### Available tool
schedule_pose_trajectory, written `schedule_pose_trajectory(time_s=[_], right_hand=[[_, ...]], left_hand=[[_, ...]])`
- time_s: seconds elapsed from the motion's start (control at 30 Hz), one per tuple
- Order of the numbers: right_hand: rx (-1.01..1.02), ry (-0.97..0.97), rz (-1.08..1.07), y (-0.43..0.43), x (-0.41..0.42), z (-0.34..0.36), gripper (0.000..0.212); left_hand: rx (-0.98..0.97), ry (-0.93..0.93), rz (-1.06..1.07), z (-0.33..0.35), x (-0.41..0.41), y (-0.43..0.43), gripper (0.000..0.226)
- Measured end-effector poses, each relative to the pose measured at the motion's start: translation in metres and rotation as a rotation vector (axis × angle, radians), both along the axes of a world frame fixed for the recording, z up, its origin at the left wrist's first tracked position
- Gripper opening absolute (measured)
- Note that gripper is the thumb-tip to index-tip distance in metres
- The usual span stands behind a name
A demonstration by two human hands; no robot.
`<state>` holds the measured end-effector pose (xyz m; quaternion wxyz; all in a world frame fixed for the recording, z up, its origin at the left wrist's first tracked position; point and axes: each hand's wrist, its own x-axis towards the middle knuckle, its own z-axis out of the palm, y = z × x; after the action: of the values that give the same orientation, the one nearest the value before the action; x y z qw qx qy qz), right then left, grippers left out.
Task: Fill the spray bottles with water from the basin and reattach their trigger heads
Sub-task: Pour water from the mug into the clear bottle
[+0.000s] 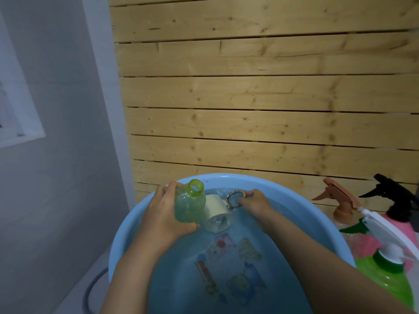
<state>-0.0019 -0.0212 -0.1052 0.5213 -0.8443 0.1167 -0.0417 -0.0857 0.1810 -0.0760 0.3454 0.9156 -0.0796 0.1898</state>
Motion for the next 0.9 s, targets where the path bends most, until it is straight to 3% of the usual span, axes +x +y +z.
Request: schedule_pose_trajectory(time_s=[0.1, 0.3, 0.37, 0.47, 0.57, 0.7, 0.9], right_hand=[[0.142, 0.072, 0.032, -0.002, 0.0, 0.008, 0.029], [0.024, 0.138, 0.353, -0.001, -0.009, 0.022, 0.025], [-0.06, 0.086, 0.404, 0.002, -0.014, 0.025, 0.025], [-0.398, 0.065, 0.447, 0.006, -0.021, 0.027, 0.01], [-0.608, 0.078, 0.446, 0.006, -0.023, 0.019, 0.03], [-0.642, 0.038, 0.402, 0.003, -0.022, 0.015, 0.046], [-0.653, 0.043, 0.424, 0.002, -0.024, 0.02, 0.036]], left_hand=[[0.021, 0.021, -0.029, 0.0, -0.002, -0.002, 0.068], [0.008, 0.051, -0.031, 0.0, -0.006, -0.003, 0.072], [0.01, 0.048, -0.012, 0.001, -0.007, -0.003, 0.074], [0.01, 0.021, 0.021, 0.002, -0.011, -0.004, 0.076], [-0.021, 0.021, 0.022, 0.002, -0.013, -0.004, 0.073], [-0.062, 0.058, -0.008, 0.002, -0.015, -0.006, 0.071], [-0.118, 0.101, 0.002, 0.001, -0.015, -0.005, 0.07]])
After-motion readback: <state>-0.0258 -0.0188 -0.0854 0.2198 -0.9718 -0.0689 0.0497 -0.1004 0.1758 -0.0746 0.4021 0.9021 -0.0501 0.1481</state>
